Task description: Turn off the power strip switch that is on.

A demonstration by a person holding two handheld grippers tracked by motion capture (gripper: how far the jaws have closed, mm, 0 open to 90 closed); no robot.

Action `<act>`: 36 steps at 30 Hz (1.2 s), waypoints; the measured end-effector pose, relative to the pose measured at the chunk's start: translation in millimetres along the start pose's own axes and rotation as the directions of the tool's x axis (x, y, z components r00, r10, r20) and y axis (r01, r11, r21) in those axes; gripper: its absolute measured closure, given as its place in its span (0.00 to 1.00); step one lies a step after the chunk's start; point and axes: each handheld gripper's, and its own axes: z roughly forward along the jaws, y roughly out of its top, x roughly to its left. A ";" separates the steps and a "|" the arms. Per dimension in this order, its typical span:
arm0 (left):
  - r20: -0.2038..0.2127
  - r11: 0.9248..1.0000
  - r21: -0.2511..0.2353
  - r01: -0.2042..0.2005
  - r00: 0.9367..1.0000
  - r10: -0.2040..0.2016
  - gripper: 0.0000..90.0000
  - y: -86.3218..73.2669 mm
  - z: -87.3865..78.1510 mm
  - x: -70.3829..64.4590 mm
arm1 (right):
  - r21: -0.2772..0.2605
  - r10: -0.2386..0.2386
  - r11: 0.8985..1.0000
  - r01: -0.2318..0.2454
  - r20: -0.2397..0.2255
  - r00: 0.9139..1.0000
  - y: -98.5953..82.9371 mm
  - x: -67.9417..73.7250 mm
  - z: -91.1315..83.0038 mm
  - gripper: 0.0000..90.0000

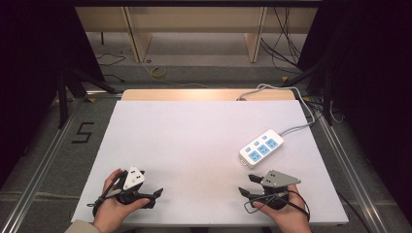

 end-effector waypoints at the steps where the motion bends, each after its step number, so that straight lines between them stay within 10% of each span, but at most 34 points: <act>1: 0.000 1.000 0.003 -0.004 1.000 0.004 0.14 0.4 1.4 -0.6 | 0.002 0.001 1.000 -0.001 -0.001 1.000 -0.2 0.2 0.1 0.47; 7: -0.013 1.000 -0.002 0.007 1.000 -0.007 0.16 -1.6 -0.9 2.2 | 0.015 0.001 1.000 -0.001 0.007 1.000 -0.2 -0.4 0.1 0.54; 18: -0.021 1.000 0.001 0.010 1.000 -0.010 0.17 -1.3 -0.3 2.6 | 0.072 -0.080 0.995 0.074 0.074 0.994 4.4 1.3 -4.8 1.00; 36: -0.031 1.000 -0.005 0.009 0.999 -0.009 0.17 -1.2 -1.8 3.9 | 0.080 -0.035 0.996 0.025 0.130 0.991 11.9 -8.4 -7.8 1.00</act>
